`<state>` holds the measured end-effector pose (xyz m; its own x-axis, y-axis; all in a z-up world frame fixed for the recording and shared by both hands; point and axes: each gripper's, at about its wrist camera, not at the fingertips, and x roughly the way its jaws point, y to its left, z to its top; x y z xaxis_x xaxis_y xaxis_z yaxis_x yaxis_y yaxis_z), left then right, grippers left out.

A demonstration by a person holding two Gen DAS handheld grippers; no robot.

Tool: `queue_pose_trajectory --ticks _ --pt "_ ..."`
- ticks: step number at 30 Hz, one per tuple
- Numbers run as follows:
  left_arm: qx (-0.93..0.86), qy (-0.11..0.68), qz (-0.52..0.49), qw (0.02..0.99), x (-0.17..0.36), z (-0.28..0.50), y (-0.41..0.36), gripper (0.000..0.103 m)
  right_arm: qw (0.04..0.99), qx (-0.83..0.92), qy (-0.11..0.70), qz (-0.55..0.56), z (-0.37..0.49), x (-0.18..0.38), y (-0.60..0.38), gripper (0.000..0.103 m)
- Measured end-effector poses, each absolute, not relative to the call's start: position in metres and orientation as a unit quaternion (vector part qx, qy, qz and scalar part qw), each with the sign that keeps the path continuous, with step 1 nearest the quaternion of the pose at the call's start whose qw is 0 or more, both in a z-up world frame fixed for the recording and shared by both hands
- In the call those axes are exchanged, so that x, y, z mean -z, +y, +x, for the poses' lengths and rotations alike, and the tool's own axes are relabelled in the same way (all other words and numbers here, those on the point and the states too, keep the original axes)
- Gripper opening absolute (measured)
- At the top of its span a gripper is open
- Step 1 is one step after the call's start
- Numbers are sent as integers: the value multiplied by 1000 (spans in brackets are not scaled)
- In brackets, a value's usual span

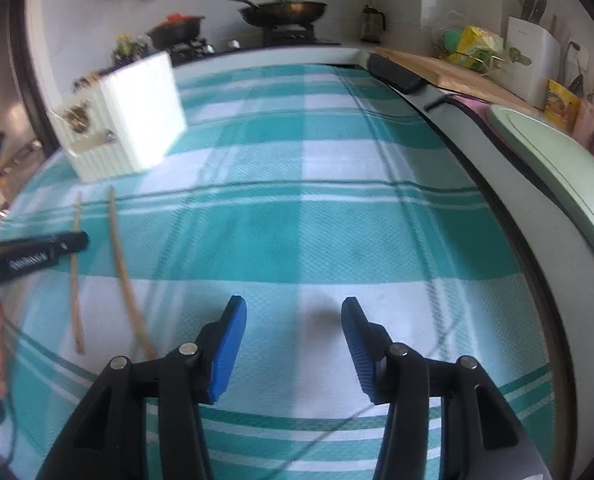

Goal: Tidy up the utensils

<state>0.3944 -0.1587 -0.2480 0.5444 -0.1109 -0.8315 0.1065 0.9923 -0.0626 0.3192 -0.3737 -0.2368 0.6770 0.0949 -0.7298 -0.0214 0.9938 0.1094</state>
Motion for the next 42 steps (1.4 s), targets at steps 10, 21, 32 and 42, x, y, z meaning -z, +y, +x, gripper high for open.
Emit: queue_pose_trajectory --ticks 10,21,32,42 --pt "94 492 -30 865 246 369 -99 5 881 -123 452 -64 364 247 -277 17" --pt "108 504 -20 857 249 316 -22 6 882 -74 464 -41 281 246 -282 8" --pt "88 486 45 868 256 296 -32 81 890 -66 449 -54 270 252 -278 65" --pt "79 497 47 863 262 296 -27 102 897 -69 435 -47 271 255 -279 72"
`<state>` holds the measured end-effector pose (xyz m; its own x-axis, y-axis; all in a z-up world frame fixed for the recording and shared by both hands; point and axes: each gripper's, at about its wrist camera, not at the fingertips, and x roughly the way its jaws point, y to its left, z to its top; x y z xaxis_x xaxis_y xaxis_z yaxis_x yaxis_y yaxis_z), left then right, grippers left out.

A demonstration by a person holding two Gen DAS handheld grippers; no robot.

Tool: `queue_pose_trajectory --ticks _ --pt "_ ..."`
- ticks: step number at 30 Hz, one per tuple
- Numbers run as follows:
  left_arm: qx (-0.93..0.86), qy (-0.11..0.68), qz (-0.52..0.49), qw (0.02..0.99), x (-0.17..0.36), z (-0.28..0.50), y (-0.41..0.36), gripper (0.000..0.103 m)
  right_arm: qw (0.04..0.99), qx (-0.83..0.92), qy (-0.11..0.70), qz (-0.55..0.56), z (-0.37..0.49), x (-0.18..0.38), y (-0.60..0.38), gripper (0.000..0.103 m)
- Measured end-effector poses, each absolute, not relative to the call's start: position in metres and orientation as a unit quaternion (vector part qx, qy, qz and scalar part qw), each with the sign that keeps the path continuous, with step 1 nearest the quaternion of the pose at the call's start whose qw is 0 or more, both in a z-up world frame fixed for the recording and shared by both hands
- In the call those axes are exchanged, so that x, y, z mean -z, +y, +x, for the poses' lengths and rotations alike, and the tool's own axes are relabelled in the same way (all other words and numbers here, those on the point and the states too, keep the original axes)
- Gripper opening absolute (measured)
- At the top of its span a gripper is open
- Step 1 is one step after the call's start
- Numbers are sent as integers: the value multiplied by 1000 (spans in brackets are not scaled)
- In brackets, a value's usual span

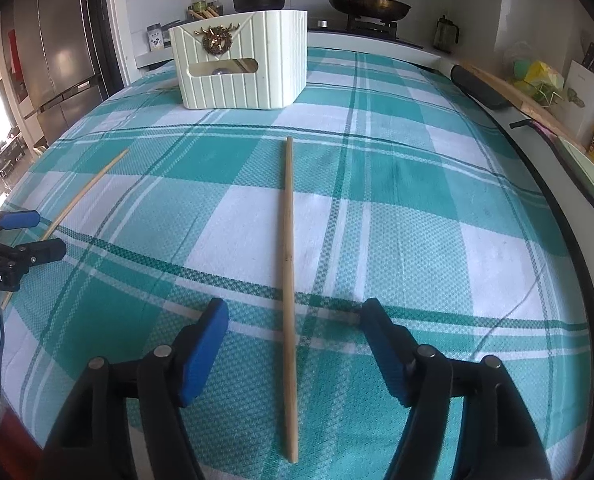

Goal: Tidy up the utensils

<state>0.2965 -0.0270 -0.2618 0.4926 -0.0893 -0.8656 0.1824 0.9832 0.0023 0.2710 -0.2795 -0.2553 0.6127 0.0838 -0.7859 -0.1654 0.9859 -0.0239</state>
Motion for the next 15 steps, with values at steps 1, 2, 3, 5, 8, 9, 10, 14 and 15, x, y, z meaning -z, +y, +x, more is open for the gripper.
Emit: queue_pose_trajectory --ticks 1,2,3,5,8,9,10,14,15 --pt "79 498 47 863 262 297 -28 102 897 -70 434 -47 271 255 -279 72" --pt "79 497 48 863 262 296 -28 102 897 -70 434 -48 271 256 -280 72" --pt "79 497 48 863 262 296 -28 102 896 -71 435 -48 271 256 -279 72" --pt "79 498 48 862 262 296 -28 102 896 -71 436 -49 271 255 -279 72" --pt "81 500 48 861 262 297 -28 102 894 -68 440 -48 272 255 -279 72" --pt "80 502 47 860 262 298 -28 102 894 -68 441 -48 273 255 -278 72" --pt "79 503 47 859 262 298 -29 102 894 -67 441 -47 273 255 -278 72" --pt "82 508 47 856 262 299 -28 102 895 -62 439 -44 272 255 -279 72" --pt "86 511 49 854 261 301 -28 102 895 -61 440 -44 273 255 -279 72"
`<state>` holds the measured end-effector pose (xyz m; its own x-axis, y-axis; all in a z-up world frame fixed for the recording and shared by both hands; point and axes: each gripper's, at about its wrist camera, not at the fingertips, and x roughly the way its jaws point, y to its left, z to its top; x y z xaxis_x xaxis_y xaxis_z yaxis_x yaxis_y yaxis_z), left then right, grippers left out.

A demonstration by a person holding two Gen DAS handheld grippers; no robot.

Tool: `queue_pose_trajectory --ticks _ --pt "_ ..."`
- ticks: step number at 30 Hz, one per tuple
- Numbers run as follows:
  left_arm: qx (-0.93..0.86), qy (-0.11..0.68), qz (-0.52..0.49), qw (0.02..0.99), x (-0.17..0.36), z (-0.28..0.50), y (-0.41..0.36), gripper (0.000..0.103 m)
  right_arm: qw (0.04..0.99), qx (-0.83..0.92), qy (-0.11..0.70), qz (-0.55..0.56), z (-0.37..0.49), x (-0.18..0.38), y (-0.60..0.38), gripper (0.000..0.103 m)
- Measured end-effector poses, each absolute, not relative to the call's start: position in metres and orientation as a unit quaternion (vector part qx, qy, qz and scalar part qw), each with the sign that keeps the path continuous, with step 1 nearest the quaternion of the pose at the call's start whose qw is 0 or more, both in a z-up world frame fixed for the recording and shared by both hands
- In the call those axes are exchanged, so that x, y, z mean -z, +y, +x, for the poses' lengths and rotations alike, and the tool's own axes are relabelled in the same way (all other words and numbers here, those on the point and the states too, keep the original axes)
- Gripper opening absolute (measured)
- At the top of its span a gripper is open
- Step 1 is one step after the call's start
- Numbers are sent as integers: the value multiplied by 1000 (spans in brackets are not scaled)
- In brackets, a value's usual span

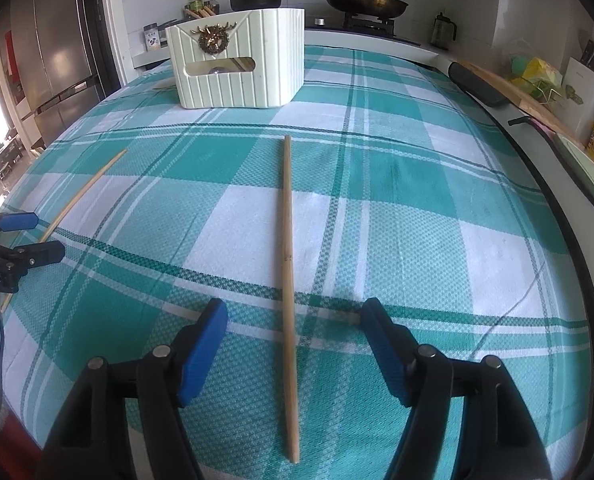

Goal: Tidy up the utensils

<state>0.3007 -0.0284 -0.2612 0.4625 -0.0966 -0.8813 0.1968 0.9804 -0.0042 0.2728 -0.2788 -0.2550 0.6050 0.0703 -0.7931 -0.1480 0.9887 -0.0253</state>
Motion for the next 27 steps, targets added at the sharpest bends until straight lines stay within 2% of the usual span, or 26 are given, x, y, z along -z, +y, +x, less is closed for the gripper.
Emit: queue_pose_trajectory --ticks 8,14,15,16,18,20,22,23,24,25,26,27 --pt "97 549 38 829 254 333 -2 101 849 -120 508 -77 287 248 -283 72" --pt "122 554 84 819 254 355 -21 93 819 -146 549 -81 318 245 -281 70" --pt "127 555 87 818 253 360 -24 90 818 -148 549 -88 329 245 -277 66" --pt "131 557 88 816 252 366 -28 85 817 -147 549 -97 337 245 -273 63" --pt "138 560 90 812 249 376 -33 77 816 -151 547 -110 359 244 -264 49" --pt "138 563 89 810 247 386 -36 67 814 -156 551 -96 383 243 -259 42" --pt "134 561 84 812 244 396 -38 39 819 -149 548 -82 408 242 -255 38" --pt "133 561 80 813 244 399 -38 31 821 -142 547 -78 418 242 -254 31" --pt "135 562 73 813 243 403 -37 14 826 -134 543 -75 430 242 -253 20" --pt "136 563 66 813 243 406 -37 7 828 -128 540 -76 436 243 -252 14" --pt "138 561 62 814 243 407 -36 6 832 -123 536 -74 441 243 -251 7" --pt "141 556 57 817 243 408 -34 5 834 -120 535 -60 445 243 -253 6"
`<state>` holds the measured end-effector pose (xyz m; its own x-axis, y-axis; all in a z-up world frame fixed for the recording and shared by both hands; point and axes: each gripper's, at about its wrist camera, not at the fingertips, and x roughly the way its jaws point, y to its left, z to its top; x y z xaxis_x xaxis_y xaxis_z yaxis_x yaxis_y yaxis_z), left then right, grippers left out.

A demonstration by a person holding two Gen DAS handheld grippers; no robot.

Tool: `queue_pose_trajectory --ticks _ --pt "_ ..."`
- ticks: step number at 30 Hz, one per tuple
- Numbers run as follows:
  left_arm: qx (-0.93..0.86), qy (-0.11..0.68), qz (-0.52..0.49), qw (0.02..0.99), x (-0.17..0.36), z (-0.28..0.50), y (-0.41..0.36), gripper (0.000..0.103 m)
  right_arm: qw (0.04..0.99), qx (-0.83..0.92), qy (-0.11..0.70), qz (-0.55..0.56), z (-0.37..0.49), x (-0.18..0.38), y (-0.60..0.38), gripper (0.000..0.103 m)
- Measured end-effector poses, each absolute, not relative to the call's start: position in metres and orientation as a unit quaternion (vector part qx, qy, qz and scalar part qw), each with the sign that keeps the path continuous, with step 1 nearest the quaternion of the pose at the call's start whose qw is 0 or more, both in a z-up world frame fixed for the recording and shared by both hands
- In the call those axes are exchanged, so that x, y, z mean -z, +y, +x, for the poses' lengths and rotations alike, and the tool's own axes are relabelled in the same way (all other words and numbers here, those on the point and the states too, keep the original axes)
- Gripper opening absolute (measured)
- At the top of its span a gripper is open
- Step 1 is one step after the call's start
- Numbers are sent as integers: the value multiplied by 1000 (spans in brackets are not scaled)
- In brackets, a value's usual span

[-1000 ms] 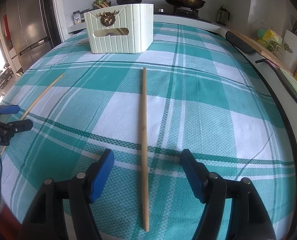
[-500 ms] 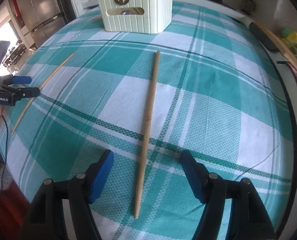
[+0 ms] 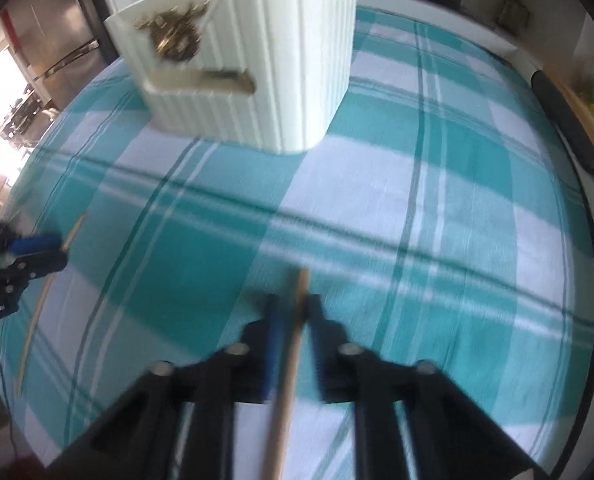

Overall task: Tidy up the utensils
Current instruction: 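Carry the chopstick over the caddy with the left gripper while the right gripper carries its chopstick there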

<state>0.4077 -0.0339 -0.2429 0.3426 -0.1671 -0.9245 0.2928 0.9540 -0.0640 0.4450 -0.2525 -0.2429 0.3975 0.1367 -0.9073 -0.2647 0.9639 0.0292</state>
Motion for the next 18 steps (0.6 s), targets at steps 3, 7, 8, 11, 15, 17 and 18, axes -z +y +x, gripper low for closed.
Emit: queue_pose_trajectory --ticks 3,7,8,11,15,17,18 --pt "146 541 38 827 238 400 -27 5 845 -120 521 -15 441 238 -259 6" --pt "164 496 3 853 208 377 -12 5 869 -136 475 22 412 210 -269 6" --pt "170 480 -3 861 197 369 -10 5 876 -141 460 25 403 199 -270 6" --pt "187 440 -18 878 168 347 -5 5 891 -156 425 25 376 170 -271 6" --pt "206 387 -31 898 128 317 2 5 909 -174 377 20 335 128 -269 6" --pt "210 367 -38 906 112 305 6 5 916 -177 359 19 323 115 -270 6" --pt "211 361 -41 908 107 303 9 5 921 -178 347 22 313 108 -271 6"
